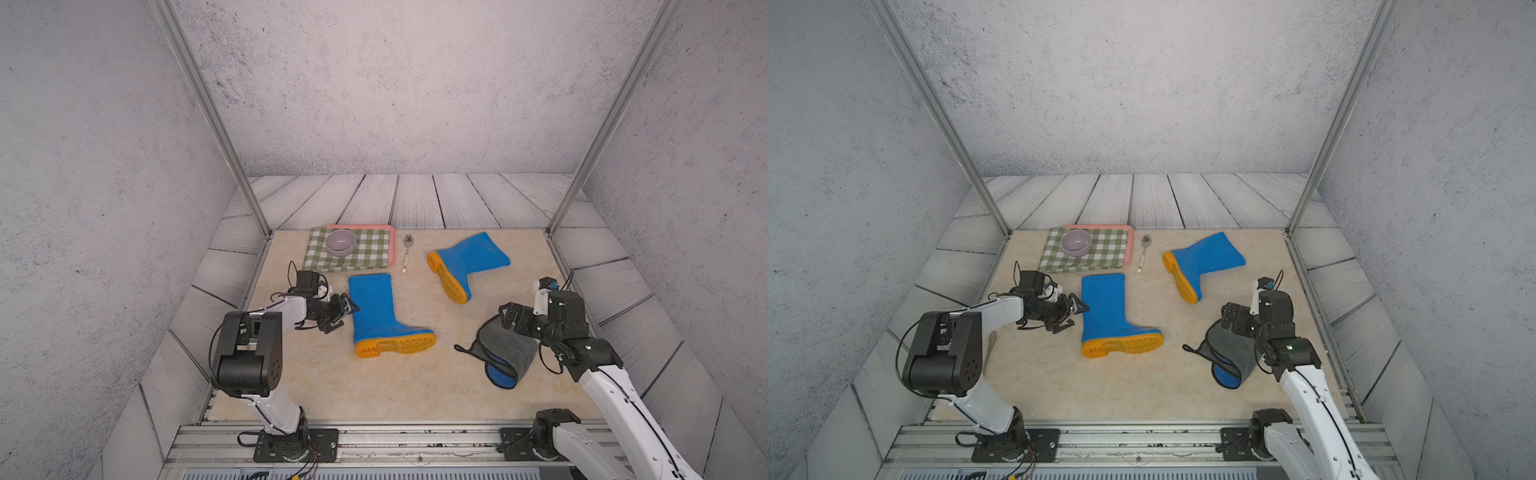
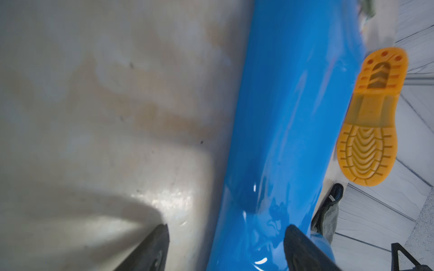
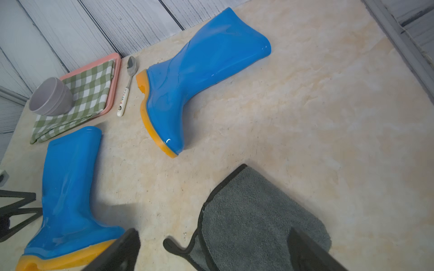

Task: Wipe the rubber boots with a cloth
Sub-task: Move the rubber boot to the center of the board.

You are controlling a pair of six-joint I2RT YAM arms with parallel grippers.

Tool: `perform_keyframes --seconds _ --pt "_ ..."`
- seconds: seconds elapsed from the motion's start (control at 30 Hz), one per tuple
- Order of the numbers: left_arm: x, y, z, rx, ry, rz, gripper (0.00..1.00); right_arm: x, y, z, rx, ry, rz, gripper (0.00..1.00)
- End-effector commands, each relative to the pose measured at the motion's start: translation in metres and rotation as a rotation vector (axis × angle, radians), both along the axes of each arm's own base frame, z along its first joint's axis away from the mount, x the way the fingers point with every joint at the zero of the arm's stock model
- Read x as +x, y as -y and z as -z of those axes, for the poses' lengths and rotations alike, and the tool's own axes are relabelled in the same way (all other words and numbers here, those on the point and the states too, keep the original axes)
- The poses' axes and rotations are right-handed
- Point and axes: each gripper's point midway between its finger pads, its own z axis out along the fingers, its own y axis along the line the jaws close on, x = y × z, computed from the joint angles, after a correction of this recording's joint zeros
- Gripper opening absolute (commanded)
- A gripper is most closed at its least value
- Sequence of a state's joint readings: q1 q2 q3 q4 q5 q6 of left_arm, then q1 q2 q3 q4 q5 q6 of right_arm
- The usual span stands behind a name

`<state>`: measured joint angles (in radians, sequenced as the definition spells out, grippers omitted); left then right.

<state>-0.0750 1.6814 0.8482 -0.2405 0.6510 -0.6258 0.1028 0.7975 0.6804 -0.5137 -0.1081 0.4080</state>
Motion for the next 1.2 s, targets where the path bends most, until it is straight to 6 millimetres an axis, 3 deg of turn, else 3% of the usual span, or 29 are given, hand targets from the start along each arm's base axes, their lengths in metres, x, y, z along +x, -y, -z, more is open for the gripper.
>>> perform_keyframes --seconds 0.0,0.2,0.5,0.57,0.73,0.87,1.03,1.17 --pt "-0.021 0.011 0.004 0.0 -0.042 0.024 0.79 -0.014 -0.005 0.003 0.03 -0.032 -0.013 1.0" --pt "-0.063 0.03 0.013 -0.043 -0.063 0.047 0.79 -0.019 -0.008 -0.003 0.044 -0.022 -0.016 1.0" --pt "-0.116 0.067 0.003 -0.103 -0.031 0.082 0.79 -0.025 -0.026 0.008 0.021 -0.055 -0.056 0.99" --pt "-0.119 0.073 0.0 -0.103 -0.012 0.08 0.79 -0.026 -0.023 0.02 0.015 -0.098 -0.018 0.99" --pt "-0.115 0.1 -0.012 -0.126 0.021 0.107 0.79 -0.035 0.005 0.05 -0.097 -0.317 0.154 0.98" --pt "-0.114 0.122 -0.015 -0.136 0.036 0.134 0.79 -0.046 0.022 0.043 -0.161 -0.413 0.249 0.98" --pt "-0.108 0.138 -0.014 -0.19 0.048 0.097 0.79 -0.056 0.023 0.028 -0.141 -0.46 0.291 0.99" --pt "-0.112 0.147 -0.013 -0.234 0.043 0.087 0.79 -0.065 0.027 0.043 -0.186 -0.607 0.33 0.99"
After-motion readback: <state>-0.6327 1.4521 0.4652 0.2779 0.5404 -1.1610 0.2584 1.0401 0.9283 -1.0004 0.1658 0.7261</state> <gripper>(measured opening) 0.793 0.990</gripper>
